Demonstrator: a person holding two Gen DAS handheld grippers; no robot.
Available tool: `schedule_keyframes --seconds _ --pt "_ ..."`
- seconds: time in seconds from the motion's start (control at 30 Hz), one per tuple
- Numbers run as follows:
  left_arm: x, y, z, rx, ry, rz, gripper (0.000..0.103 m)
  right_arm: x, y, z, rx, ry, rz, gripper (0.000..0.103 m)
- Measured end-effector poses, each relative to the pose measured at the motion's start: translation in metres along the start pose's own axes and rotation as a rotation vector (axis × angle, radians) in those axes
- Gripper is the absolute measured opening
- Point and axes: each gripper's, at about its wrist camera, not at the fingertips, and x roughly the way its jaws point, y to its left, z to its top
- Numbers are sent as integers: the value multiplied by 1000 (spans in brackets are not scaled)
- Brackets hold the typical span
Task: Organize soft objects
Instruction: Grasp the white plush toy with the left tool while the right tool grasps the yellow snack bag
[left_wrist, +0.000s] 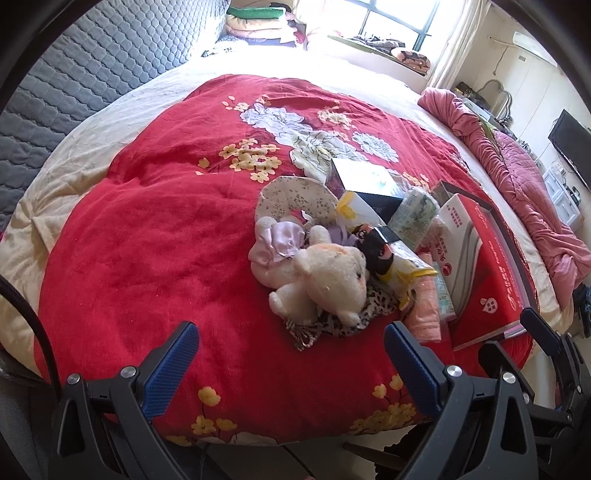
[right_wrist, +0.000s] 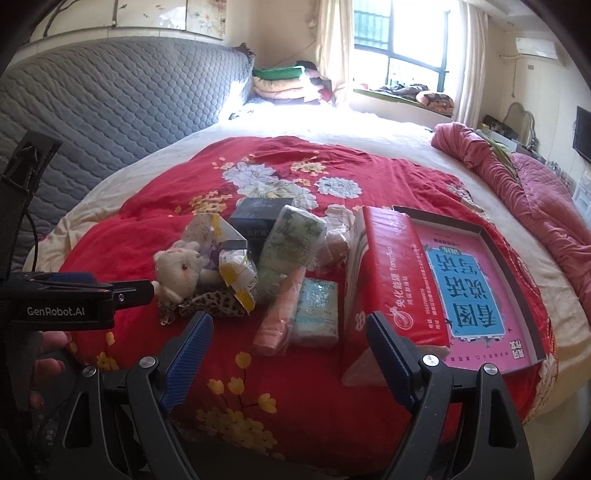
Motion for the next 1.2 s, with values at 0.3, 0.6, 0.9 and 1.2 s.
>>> schedule_keyframes --seconds 0.3,0.6,0.9,1.2 --pt "23 -8 21 61 22 -69 90 21 3 4 -30 16 2 85" --pt "39 -13 33 118 45 -87 69 42 7 13 -51 31 16 85" --pt "45 -8 34 138 68 -163 53 74 16 31 -105 27 78 85" --pt "46 -2 32 117 78 -210 49 109 29 39 -161 70 164 57"
